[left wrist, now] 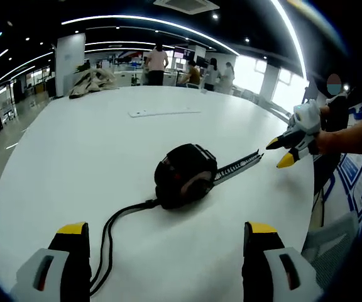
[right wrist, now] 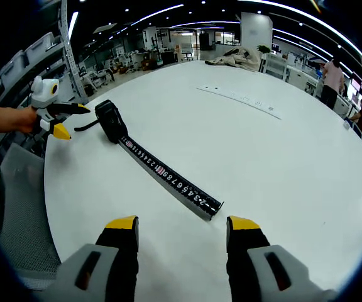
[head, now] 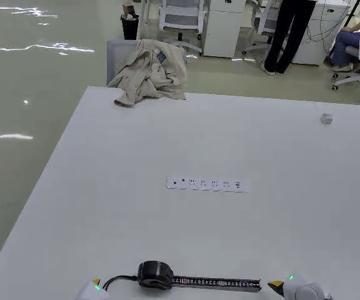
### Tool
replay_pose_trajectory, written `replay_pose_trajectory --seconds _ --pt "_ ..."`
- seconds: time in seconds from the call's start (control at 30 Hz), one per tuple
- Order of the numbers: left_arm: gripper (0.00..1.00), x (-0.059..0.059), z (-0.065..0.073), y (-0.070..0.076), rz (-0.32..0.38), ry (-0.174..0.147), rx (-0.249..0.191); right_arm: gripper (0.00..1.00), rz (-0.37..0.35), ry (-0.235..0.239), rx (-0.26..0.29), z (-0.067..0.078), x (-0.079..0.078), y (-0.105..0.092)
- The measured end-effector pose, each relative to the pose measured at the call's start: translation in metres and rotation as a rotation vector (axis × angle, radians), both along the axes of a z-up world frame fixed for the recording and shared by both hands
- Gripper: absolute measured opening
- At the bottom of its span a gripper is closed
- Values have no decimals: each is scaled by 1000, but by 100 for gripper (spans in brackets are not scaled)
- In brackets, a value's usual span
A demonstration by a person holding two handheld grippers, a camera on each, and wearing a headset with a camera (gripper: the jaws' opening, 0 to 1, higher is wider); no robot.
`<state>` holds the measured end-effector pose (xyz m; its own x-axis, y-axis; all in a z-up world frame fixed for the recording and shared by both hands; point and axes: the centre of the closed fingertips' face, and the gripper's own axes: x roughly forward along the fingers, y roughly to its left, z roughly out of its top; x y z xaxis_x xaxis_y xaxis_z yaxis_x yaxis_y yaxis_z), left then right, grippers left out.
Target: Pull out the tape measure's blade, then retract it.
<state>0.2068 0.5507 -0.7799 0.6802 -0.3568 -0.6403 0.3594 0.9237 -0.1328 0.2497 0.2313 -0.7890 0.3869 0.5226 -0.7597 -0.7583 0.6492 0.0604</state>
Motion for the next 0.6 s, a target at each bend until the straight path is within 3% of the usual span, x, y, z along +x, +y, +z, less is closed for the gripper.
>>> replay_pose_trajectory --seconds 0.1,0.4,0.6 --pt "100 -2 -1 2 7 0 13 61 -12 -5 10 3 -5 1" --pt "100 -10 2 5 47 3 -19 68 -63 -25 64 12 -22 9" --pt "100 -16 5 8 54 -4 -18 71 -92 -30 90 15 -30 10"
